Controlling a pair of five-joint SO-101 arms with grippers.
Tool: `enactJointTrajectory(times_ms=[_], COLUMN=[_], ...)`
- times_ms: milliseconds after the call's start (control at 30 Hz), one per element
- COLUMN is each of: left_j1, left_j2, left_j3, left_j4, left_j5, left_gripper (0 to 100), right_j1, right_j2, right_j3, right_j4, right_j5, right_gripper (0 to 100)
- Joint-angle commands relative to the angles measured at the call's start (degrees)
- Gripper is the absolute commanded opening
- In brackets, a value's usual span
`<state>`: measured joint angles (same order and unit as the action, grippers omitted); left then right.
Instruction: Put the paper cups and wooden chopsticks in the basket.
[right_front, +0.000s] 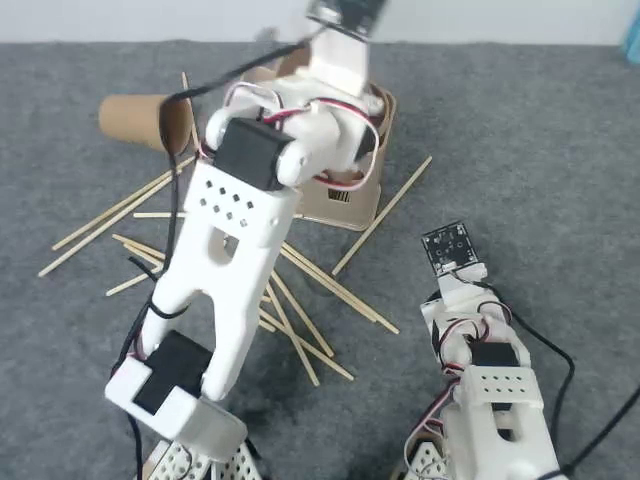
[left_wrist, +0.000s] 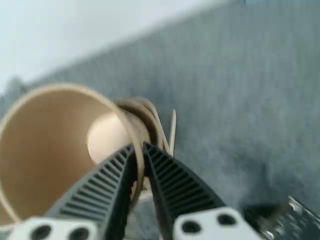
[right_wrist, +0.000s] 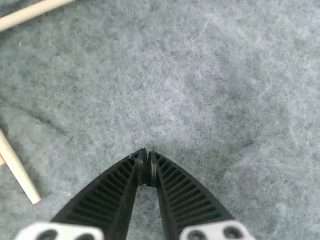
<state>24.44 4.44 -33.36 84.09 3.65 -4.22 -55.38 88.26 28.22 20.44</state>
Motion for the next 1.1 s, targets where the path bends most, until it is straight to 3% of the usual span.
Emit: enactJointTrajectory(times_ms=[0,200,300,400,567,767,900,1067], left_j1=[2.73,2.29,0.26,-2.55,-7.03,-6.95,-7.91,-13.98], left_j2=[-0.97,-0.44,-0.62,-1.14,-3.16,-8.26,-10.9,-13.63], left_j3=[-2.51,-2.51,-2.51,-3.03,-9.89,-15.34,-15.25,-15.78], left_j4=[3.43,2.99,2.9,2.55,3.43,9.41,9.41,9.41], left_j5=[-2.2,-2.37,-2.37,2.02,4.22,4.48,9.93,11.69], left_gripper=[1,3,17,27,24,24,24,10], right_j1=[-0.31,-0.31,-0.31,-0.31,-0.31,-0.31,-0.31,-0.31], right_j2=[-1.45,-1.45,-1.45,-1.45,-1.45,-1.45,-1.45,-1.45], right_j3=[-0.62,-0.62,-0.62,-0.53,-0.53,-0.53,-0.53,-0.53], right_j4=[-1.54,-1.54,-1.54,-1.54,-1.54,-1.54,-1.54,-1.54], right_j5=[0.97,1.05,1.05,1.05,1.05,1.05,1.05,1.05], right_gripper=[0.9,0.9,0.9,0.9,0.9,0.9,0.9,0.9])
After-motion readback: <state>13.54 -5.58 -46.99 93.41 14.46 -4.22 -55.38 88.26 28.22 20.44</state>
